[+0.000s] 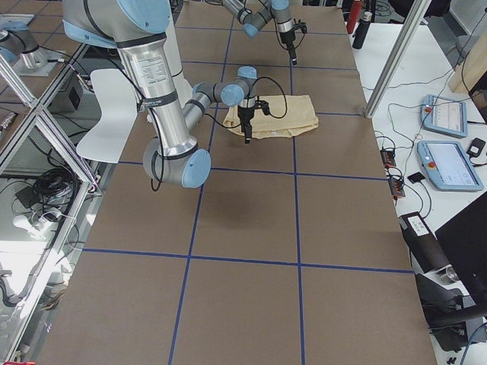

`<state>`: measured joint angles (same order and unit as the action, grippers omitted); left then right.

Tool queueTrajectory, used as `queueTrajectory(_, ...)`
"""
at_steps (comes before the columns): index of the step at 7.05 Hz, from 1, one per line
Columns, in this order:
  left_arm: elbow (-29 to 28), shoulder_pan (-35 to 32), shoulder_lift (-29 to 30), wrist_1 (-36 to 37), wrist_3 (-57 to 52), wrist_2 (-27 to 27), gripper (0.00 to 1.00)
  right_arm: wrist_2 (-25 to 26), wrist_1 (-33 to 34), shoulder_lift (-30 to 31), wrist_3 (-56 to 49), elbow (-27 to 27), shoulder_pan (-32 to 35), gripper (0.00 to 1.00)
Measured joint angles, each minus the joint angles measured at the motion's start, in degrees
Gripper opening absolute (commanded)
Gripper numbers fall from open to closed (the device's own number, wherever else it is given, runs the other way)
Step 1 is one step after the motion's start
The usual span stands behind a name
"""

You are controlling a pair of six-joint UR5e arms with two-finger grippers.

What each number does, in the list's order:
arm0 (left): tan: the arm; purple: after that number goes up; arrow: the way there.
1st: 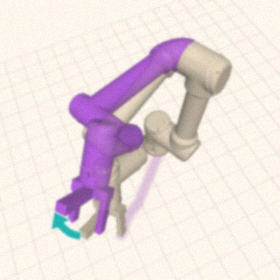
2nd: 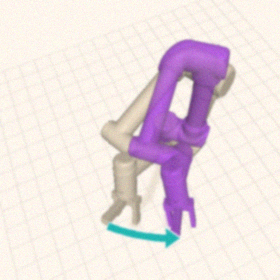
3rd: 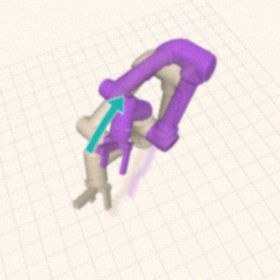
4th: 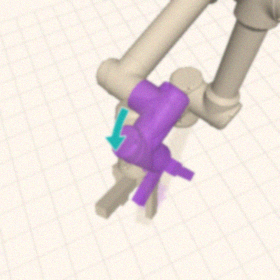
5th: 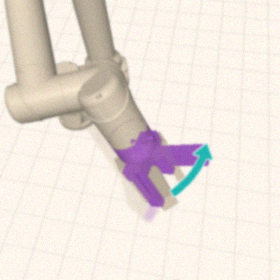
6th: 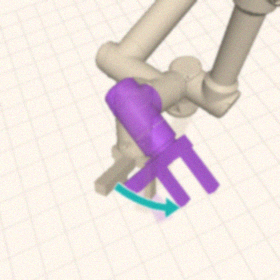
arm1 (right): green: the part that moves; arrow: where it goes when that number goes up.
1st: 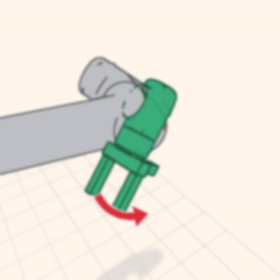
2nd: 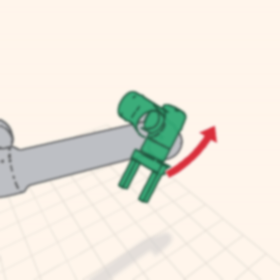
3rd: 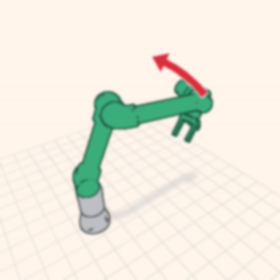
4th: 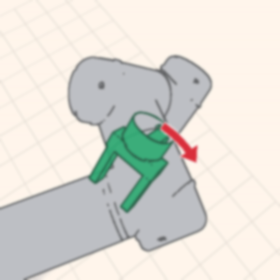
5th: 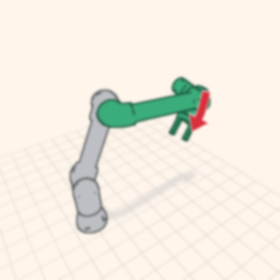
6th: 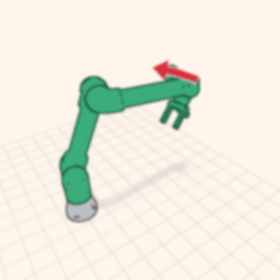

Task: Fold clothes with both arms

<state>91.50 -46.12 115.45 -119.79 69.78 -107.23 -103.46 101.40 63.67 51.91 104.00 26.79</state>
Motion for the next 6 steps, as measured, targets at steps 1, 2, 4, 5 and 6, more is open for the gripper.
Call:
queueTrajectory(1,0.0,0.01,0.0,0.0,0.0,0.0,1.0,0.2,-0.61,-1.25,-0.32,-0.11,0.23,1.0)
queueTrajectory(2,0.0,0.03,0.01,0.0,0.0,0.0,1.0,0.42,-2.27,-3.03,-0.47,-0.51,0.34,1.0)
queueTrajectory(4,-0.31,0.06,0.04,-0.14,0.0,0.06,1.0,1.0,-7.64,-5.07,-0.53,-4.3,0.2,1.0)
queueTrajectory(5,-0.6,0.06,0.04,-0.33,0.0,0.06,1.0,1.12,-9.83,-5.44,-0.68,-6.69,-0.1,1.0)
queueTrajectory(6,-0.73,0.09,0.06,-0.45,0.0,0.03,1.0,1.0,-10.75,-5.5,-0.88,-7.91,-0.32,1.0)
